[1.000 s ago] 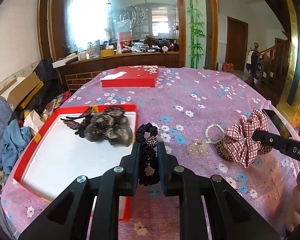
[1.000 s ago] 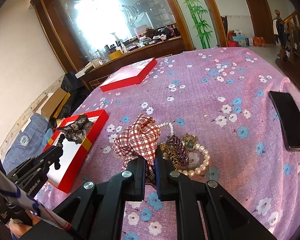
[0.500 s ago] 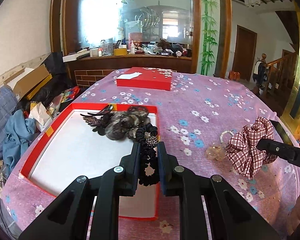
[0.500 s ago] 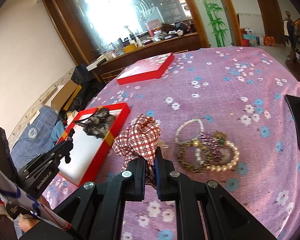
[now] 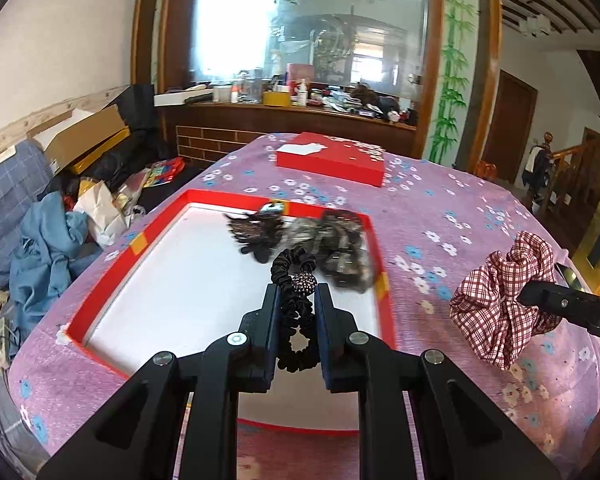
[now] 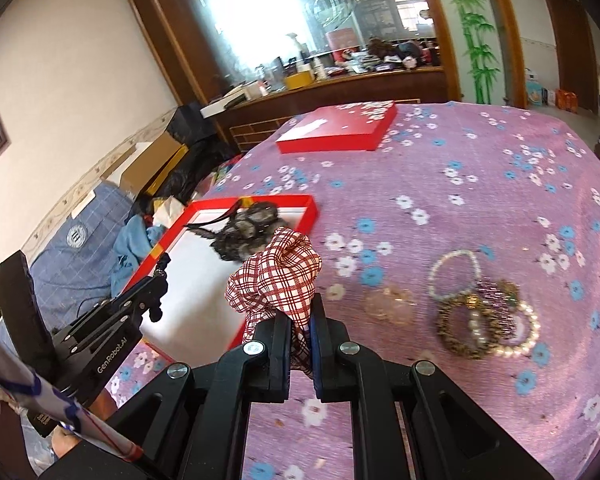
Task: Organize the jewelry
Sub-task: 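Release the bracelet into the box with the left tool while the right tool releases the plaid scrunchie there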
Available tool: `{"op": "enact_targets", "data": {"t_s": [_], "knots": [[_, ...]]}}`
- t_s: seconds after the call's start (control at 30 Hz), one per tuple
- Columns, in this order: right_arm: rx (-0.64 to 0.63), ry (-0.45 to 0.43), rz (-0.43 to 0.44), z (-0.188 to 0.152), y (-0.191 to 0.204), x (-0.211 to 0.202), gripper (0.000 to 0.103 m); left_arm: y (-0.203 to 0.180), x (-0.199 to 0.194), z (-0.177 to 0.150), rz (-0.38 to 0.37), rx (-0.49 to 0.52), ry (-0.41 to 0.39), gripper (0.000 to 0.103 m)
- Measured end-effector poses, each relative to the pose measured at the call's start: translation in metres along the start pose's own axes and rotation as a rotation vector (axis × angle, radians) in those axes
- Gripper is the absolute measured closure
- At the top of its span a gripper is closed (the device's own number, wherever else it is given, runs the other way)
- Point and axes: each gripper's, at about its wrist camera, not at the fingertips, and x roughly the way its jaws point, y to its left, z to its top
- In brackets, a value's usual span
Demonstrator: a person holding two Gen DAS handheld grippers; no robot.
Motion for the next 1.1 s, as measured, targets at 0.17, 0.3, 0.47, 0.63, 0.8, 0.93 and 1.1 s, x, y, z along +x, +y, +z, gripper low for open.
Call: {"op": "enact_targets", "data": {"t_s": [0.17, 0.3, 0.47, 0.63, 0.8, 0.93, 1.1], "knots": [[-0.013, 0.035, 0.030, 0.004, 0.018, 0.012, 0.094, 0.034, 0.002, 0.001, 0.033, -0.038, 0.008, 0.087], [-0.036, 0.053, 0.045, 0.008, 0.032, 0.020, 0.094, 0.067, 0.005, 0.001, 0.077, -0.060, 0.024, 0.087], [-0.071, 0.081, 0.063, 0.014, 0.053, 0.035, 0.094, 0.097, 0.012, 0.007, 0.070, -0.090, 0.064, 0.087], [-0.120, 0.113, 0.066, 0.020, 0.079, 0.054, 0.094, 0.117, 0.031, 0.025, -0.007, -0.074, 0.148, 0.087], [-0.136, 0.148, 0.068, 0.029, 0.096, 0.078, 0.094, 0.124, 0.061, 0.048, -0.080, -0.054, 0.223, 0.087], [-0.139, 0.169, 0.063, 0.039, 0.108, 0.100, 0.094, 0.128, 0.090, 0.066, -0.096, -0.053, 0.266, 0.087], [-0.120, 0.189, 0.036, 0.045, 0.108, 0.124, 0.094, 0.129, 0.123, 0.080, -0.115, -0.066, 0.310, 0.087]]}}
